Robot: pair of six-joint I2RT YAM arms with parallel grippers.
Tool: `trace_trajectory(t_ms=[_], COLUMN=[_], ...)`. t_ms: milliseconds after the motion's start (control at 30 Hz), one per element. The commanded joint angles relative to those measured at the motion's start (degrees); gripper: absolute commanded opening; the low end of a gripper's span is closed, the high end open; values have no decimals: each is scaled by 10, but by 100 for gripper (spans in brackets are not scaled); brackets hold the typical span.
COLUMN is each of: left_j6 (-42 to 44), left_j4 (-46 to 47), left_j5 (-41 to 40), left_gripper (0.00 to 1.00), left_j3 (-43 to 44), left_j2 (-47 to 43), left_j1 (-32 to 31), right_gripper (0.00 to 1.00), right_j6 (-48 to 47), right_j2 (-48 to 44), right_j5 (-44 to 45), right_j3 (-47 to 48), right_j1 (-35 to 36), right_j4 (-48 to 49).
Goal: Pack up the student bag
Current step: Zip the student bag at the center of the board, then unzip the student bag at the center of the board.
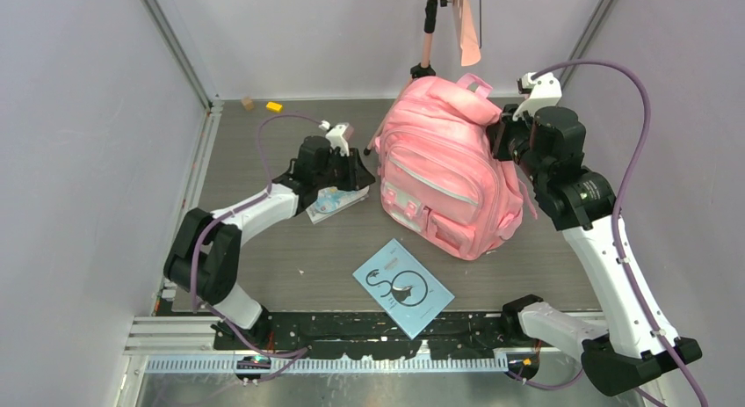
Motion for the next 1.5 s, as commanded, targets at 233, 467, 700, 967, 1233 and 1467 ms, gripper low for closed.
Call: trace_trajectory(t_ms=[233,467,700,967,1233,1467], left_j6=[177,201,217,257,256,260], left_j4=[110,145,185,185,207,200], left_j5=[112,185,250,224,207,204], left_gripper=[88,82,76,70,62,62], left_j3=[-24,-7,-54,-53,-41,-19], left_j2=[-143,-116,-90,-55,-35,-11], left_j1=[-1,29,41,41,40,27], right_gripper=[0,0,1,1,0,0], right_j6=[-12,5,0,5,12,13], right_j2=[-66,-87,-91,-90,-85,-84], right_j5=[-15,-19,-21,-24,-31,-34], right_j3=[-15,-32,-16,-16,-23,-24], right_j1=[0,0,0,0,0,0], right_j4=[126,124,112,108,114,114])
